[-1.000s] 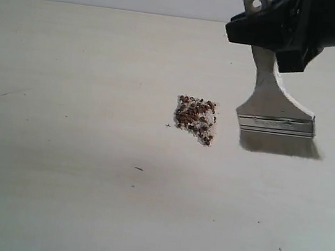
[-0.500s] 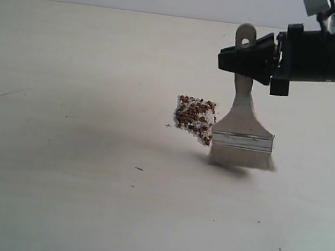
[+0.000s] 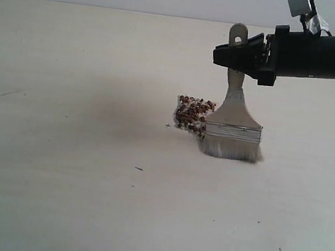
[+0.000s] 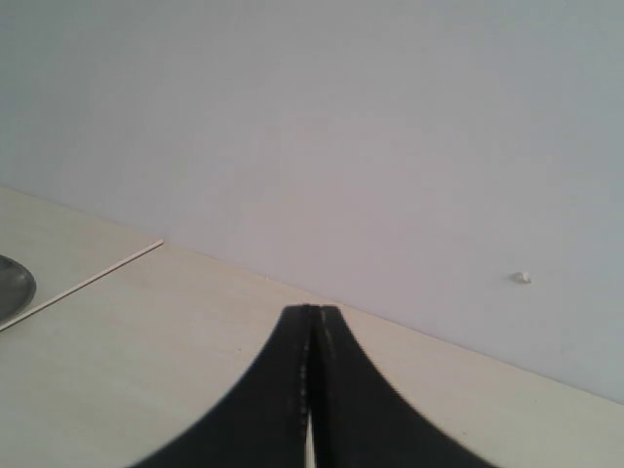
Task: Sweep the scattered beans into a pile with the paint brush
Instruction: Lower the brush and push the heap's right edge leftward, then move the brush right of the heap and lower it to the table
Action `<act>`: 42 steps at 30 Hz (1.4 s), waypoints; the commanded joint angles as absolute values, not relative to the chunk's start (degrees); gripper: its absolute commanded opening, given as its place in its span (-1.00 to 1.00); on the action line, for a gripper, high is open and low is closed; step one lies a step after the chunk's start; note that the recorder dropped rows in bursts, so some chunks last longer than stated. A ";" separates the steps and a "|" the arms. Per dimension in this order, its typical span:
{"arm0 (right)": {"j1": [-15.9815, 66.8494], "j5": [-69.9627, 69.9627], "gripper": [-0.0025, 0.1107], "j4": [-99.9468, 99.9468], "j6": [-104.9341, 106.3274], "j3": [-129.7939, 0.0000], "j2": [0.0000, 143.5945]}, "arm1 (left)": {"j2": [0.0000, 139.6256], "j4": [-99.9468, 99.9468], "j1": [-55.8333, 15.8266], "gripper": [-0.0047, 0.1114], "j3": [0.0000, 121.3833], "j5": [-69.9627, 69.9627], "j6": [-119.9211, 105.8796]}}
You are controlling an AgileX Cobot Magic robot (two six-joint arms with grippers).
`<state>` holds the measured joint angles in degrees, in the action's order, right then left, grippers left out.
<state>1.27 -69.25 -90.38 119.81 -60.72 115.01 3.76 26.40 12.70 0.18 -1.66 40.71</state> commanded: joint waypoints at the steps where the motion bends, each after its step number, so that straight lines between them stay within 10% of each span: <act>1: 1.05 -69.96 -0.96 -93.38 120.63 -61.07 115.56 | 3.46 26.43 12.61 -0.92 0.00 -1.94 40.60; 17: 0.85 -69.96 -0.96 -93.78 110.29 -61.07 105.04 | 3.46 26.43 12.61 -0.92 0.00 -1.94 40.60; 23: 0.17 -60.22 -0.96 -77.88 77.13 -63.17 98.85 | 3.46 26.43 12.61 -0.92 0.00 -1.94 40.60; 42: -1.97 -53.21 -0.96 -73.37 64.36 -67.79 118.11 | 3.46 26.43 12.61 -0.92 0.00 -1.94 40.60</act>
